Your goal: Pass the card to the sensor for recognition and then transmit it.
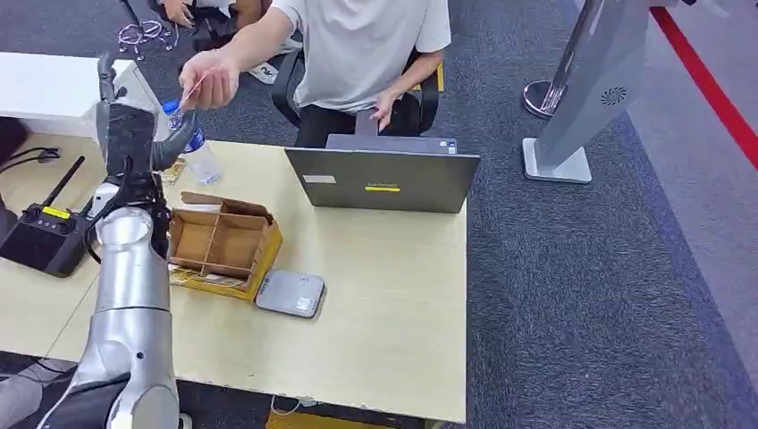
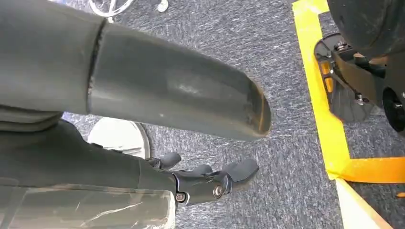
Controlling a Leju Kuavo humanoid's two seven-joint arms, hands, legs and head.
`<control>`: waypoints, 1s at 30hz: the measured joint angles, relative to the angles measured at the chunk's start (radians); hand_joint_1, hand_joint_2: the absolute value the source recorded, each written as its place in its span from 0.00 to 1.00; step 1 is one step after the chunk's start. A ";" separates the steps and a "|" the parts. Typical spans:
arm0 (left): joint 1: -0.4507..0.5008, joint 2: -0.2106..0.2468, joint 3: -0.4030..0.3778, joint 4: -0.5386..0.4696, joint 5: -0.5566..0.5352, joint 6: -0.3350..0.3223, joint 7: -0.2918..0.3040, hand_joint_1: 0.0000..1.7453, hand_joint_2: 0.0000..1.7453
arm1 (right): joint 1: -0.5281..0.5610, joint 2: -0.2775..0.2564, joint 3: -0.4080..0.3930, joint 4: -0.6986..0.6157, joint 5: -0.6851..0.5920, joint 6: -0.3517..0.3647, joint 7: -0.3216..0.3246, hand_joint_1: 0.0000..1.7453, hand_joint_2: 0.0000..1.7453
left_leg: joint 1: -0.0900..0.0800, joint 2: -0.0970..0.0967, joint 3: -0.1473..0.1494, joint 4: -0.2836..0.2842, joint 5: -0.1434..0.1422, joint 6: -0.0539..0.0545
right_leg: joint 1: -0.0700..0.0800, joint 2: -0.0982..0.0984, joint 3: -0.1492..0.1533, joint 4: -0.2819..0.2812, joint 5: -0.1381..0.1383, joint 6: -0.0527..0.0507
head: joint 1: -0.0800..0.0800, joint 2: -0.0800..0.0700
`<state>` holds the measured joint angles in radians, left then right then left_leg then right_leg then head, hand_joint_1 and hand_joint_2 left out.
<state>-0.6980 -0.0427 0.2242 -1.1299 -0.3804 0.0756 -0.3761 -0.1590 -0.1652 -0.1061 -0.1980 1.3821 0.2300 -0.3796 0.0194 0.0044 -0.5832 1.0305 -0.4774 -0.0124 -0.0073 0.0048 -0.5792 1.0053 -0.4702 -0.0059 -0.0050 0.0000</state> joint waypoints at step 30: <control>-0.223 0.018 -0.486 0.175 -0.723 0.285 0.190 1.00 1.00 | 0.000 0.008 0.025 0.003 0.066 -0.011 0.024 0.00 0.00 | 0.000 -0.001 -0.001 0.001 0.000 0.001 | 0.000 -0.001 0.000 0.000 0.000 0.001 | 0.000 0.000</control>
<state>-0.9210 -0.0252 -0.2613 -0.9545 -1.1032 0.3609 -0.1866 -0.1591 -0.1572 -0.0809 -0.1953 1.4484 0.2193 -0.3552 0.0193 0.0039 -0.5843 1.0314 -0.4772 -0.0119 -0.0074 0.0043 -0.5793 1.0057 -0.4698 -0.0054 -0.0053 0.0000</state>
